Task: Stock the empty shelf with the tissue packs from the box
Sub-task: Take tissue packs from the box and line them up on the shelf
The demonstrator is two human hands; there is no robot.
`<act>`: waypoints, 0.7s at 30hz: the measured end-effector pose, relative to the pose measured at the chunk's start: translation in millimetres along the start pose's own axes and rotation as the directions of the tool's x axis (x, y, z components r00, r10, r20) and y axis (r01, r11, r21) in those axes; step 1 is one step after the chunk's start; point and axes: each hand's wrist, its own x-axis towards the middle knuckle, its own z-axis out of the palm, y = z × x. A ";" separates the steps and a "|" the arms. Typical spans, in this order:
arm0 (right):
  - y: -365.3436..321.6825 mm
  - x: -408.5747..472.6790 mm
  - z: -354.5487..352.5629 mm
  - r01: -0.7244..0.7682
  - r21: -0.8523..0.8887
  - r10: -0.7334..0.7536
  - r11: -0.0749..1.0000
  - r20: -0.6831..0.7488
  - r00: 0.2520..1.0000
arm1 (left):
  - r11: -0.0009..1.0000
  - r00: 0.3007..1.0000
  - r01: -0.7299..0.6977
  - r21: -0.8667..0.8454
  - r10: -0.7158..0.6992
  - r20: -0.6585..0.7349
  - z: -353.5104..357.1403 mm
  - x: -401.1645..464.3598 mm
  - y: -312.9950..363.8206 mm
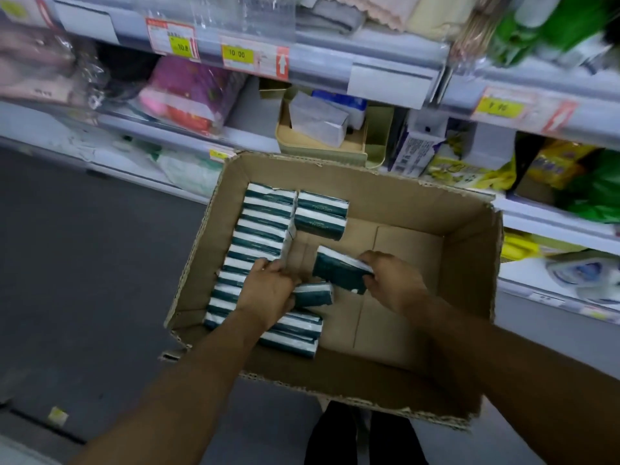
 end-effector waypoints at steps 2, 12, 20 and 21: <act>1.7 -19.2 -26.9 -0.031 0.019 0.032 0.999 -0.074 0.997 | 0.984 0.994 0.098 -0.151 -0.105 -0.043 -18.4 -6.5 1.9; 5.3 -132.3 -169.2 -0.161 0.181 0.223 0.970 -0.406 0.886 | 0.662 0.945 0.103 -0.743 -0.297 -0.134 -174.5 -16.8 42.4; 42.2 -215.8 -272.2 -0.032 0.315 0.222 0.949 -0.591 0.776 | 0.575 0.909 -0.181 -0.798 -0.211 -0.359 -298.3 10.8 107.5; 50.7 -227.1 -284.6 -0.016 0.321 0.222 0.947 -0.615 0.757 | 0.565 0.907 -0.201 -0.800 -0.201 -0.370 -310.5 16.3 116.9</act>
